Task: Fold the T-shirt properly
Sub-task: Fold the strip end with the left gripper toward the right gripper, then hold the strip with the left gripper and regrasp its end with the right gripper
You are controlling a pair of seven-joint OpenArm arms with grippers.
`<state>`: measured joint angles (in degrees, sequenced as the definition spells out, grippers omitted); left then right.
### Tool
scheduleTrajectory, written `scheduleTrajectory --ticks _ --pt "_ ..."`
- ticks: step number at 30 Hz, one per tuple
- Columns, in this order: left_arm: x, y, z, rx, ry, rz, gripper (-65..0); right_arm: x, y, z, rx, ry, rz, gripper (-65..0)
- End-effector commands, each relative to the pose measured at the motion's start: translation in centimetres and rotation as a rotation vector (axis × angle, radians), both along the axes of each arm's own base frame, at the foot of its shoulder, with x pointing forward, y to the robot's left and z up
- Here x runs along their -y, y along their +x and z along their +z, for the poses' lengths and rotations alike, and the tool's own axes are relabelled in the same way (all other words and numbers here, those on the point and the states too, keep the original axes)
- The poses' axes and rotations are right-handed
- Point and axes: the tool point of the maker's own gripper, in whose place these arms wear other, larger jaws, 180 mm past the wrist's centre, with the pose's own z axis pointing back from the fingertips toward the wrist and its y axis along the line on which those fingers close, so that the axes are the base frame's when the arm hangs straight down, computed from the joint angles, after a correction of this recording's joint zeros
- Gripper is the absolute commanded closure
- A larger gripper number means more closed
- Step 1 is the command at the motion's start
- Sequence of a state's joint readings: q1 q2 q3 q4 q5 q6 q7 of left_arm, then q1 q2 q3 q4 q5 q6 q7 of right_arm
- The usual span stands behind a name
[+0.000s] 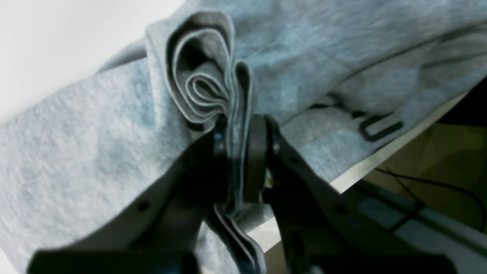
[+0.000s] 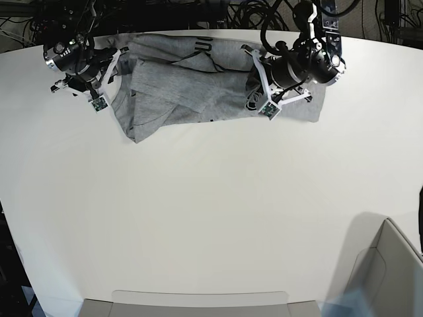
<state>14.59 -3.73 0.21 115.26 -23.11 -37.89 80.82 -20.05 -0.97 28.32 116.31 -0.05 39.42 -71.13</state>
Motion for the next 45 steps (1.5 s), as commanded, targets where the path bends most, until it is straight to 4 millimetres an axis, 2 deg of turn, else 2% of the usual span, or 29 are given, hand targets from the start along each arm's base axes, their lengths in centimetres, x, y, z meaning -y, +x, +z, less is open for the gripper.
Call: scheduleTrajectory --ticks 1,3,11,13,16,18,23,26,27,33,40,42,45 --pt "0.0 1.2 1.0 0.045 -0.011 0.015 -2.6 0.1 0.4 0.7 0.024 -0.009 0.013 -22.9" --pt "0.0 2.0 1.4 0.061 -0.015 0.027 -6.0 0.1 0.3 0.7 0.024 -0.01 0.012 -22.9" --pt "0.1 2.1 1.6 0.065 -0.021 0.026 -30.9 0.1 0.4 0.7 0.026 -0.009 0.013 -22.9" --pt "0.3 2.1 1.7 0.066 -0.025 0.024 -33.0 0.1 0.4 0.7 0.026 -0.009 0.013 -22.9" --pt "0.6 2.1 1.9 0.07 -0.052 0.021 -32.6 0.1 0.4 0.7 0.026 -0.009 0.013 -22.9" --pt "0.4 2.2 2.1 0.072 -0.071 0.035 -29.7 0.1 0.5 0.7 0.027 -0.009 0.013 -22.9" --pt "-4.5 2.9 2.3 0.086 -0.052 0.191 -20.0 0.1 0.5 0.7 0.029 -0.01 0.012 -22.9" --pt "-7.8 2.3 1.8 0.07 0.003 0.252 -19.4 0.3 0.5 0.7 0.027 -0.013 0.012 -22.9" --pt "-8.2 2.2 1.5 0.061 0.009 0.257 -19.4 0.3 0.5 0.8 0.027 -0.015 0.011 -22.9" --pt "-8.6 1.4 -0.3 -0.003 0.012 0.261 -19.3 0.4 0.5 0.8 0.029 -0.017 0.011 -22.9" --pt "-10.0 -0.4 -5.3 -0.143 -0.016 0.304 -19.1 0.4 0.5 0.8 0.029 -0.017 0.011 -22.9" --pt "-10.5 -0.2 -4.8 -0.131 -0.004 0.305 -19.1 0.4 0.5 0.8 0.029 -0.017 0.01 -22.9" --pt "-10.6 0.1 -2.8 -0.101 0.038 0.272 -19.1 0.4 0.6 0.9 0.033 -0.014 0.009 -22.9"
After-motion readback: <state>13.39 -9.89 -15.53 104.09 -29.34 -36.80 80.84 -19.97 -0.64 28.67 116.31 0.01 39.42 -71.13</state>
